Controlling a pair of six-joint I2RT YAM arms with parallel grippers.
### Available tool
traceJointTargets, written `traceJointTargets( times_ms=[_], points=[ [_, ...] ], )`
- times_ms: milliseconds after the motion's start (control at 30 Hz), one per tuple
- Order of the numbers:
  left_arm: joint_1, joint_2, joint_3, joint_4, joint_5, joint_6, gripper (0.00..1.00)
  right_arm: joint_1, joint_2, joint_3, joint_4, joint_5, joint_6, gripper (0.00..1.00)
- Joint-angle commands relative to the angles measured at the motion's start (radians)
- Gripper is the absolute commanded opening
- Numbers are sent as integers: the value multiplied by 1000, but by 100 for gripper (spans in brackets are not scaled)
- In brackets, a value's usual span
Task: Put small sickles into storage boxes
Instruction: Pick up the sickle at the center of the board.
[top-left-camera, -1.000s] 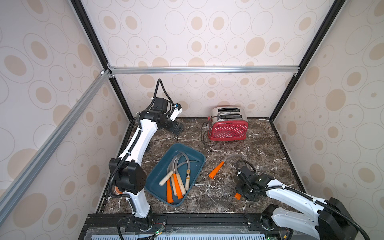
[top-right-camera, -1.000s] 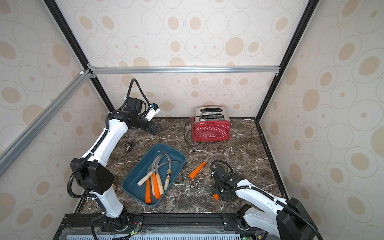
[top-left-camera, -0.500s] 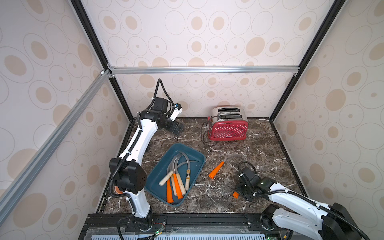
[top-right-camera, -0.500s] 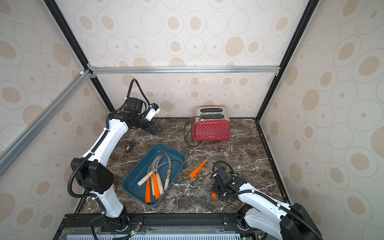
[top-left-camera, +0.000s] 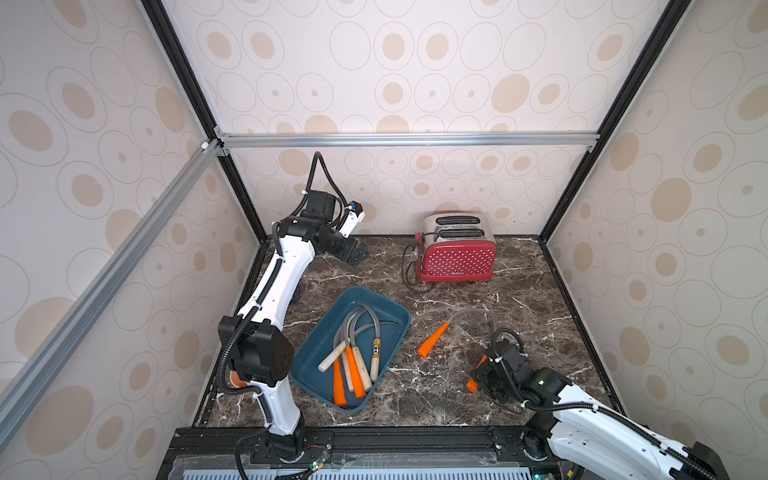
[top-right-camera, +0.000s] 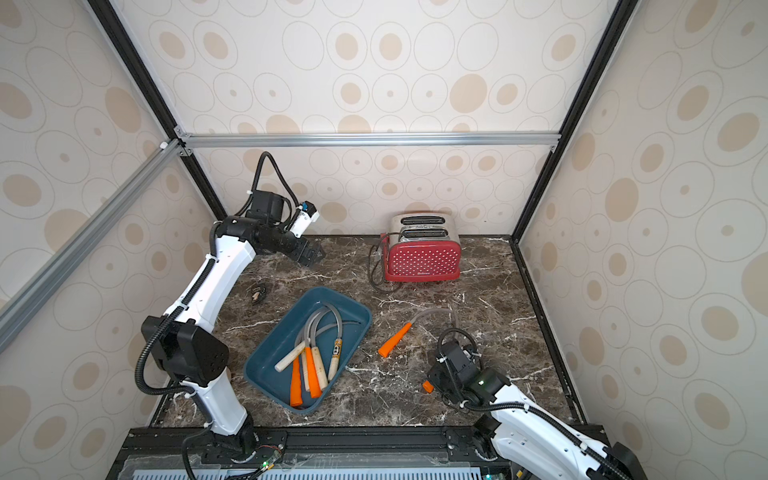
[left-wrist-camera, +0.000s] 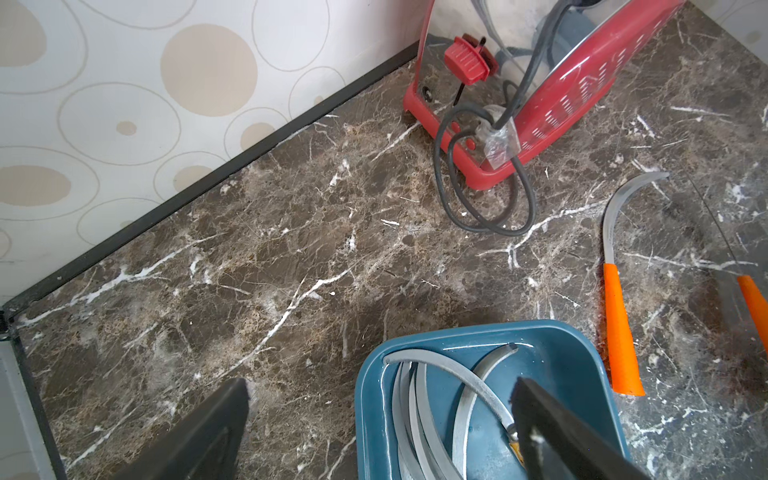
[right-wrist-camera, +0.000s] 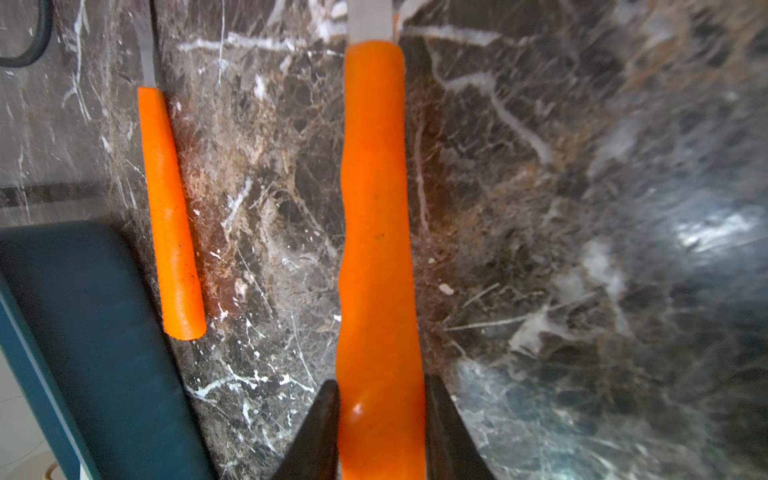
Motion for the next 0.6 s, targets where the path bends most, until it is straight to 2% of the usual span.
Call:
traceJointTargets(
  times_ms=[0, 233, 567],
  points=[
    [-3, 15, 52, -26, -5, 8, 99, -8, -34, -19, 13, 30, 41, 12],
    [-2, 11, 53, -22, -21, -4, 99, -9, -53, 22, 19, 40, 2, 11],
    [-3, 0, 47, -2, -114, -33, 99, -8, 65, 146, 43, -8, -95, 11]
  ],
)
